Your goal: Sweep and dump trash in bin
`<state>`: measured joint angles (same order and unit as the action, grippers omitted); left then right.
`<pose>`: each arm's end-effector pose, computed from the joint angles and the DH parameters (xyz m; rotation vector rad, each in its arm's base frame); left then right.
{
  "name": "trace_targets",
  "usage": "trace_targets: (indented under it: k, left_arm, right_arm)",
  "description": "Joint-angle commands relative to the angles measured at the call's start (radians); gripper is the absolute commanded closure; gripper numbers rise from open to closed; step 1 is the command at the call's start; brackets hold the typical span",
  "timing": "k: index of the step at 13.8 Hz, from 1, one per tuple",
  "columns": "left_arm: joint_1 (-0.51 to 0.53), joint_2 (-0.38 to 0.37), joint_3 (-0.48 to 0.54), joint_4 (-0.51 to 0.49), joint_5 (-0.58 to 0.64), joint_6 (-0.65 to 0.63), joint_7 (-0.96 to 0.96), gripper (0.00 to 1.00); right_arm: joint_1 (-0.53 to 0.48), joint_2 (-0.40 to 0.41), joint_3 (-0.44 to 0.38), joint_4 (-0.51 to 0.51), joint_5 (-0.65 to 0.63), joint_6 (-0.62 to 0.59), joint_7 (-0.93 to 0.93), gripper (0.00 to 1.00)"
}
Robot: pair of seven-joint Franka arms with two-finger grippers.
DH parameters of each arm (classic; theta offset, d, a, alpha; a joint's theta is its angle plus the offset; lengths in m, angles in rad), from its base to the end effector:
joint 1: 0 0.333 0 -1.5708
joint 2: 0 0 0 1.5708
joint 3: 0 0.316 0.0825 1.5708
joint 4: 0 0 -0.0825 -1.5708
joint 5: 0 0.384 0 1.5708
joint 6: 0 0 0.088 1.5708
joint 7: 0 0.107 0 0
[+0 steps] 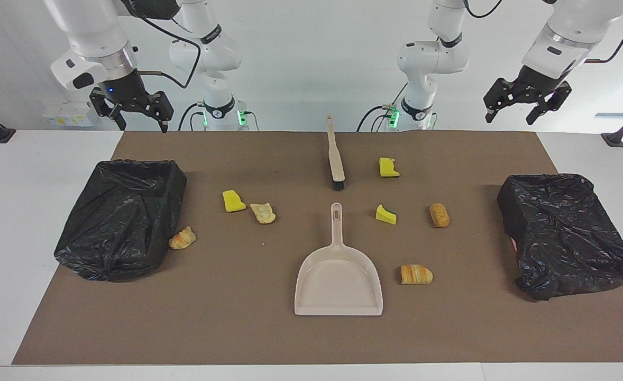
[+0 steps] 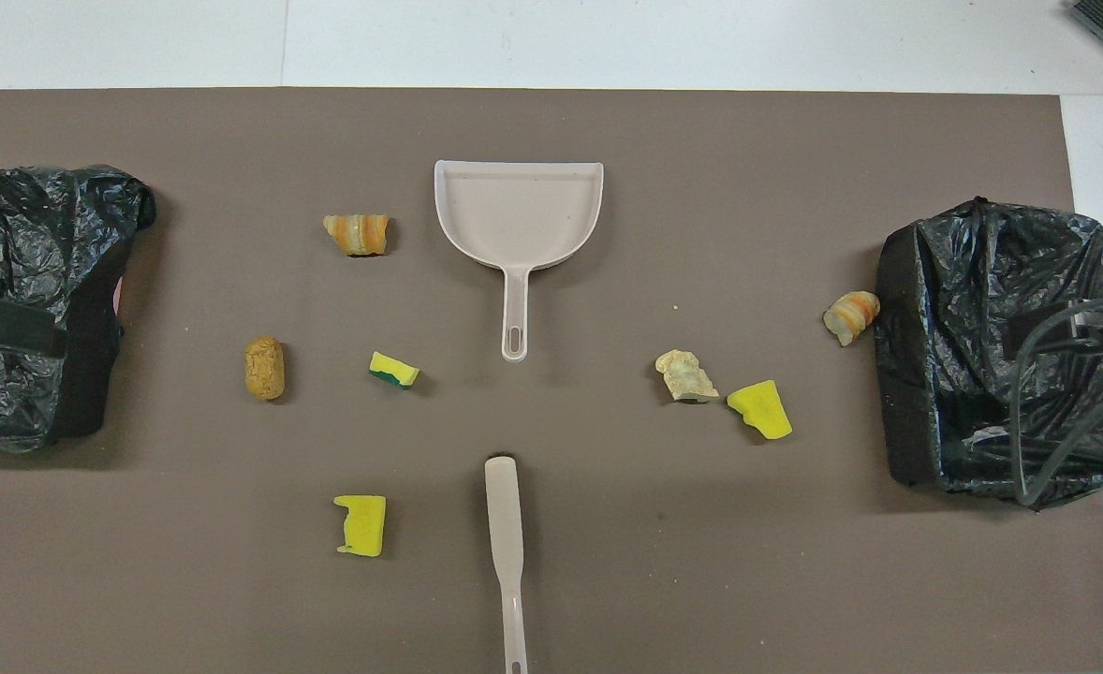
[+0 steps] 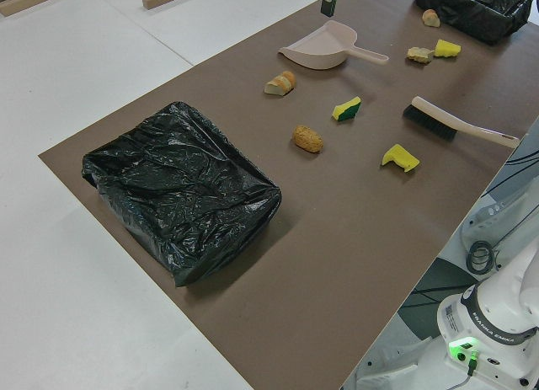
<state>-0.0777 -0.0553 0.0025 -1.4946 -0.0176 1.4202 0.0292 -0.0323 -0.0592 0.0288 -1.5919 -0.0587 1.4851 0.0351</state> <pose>0.5191 -0.0412 0.6766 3.1199 -0.1669 -0.0305 0.5270 -0.0080 0.6395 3.0790 -0.0652 -0.0719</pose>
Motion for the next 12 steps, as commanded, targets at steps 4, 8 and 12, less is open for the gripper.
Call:
trace_targets:
  k: [4,8,12]
  left_arm:
    - [0.001,-0.009,0.005,-0.007,0.004,0.013,0.000,0.00]
    - [0.000,-0.009,0.005,-0.007,0.005,0.011,0.001,0.00]
    - [-0.010,-0.008,0.005,-0.006,0.008,0.016,0.001,0.00]
  right_arm:
    - [-0.008,-0.010,0.002,-0.008,0.020,-0.006,0.019,0.00]
    - [-0.008,-0.010,0.002,-0.008,0.020,-0.006,0.019,0.00]
    - [-0.008,-0.010,0.002,-0.008,0.020,-0.006,0.019,0.00]
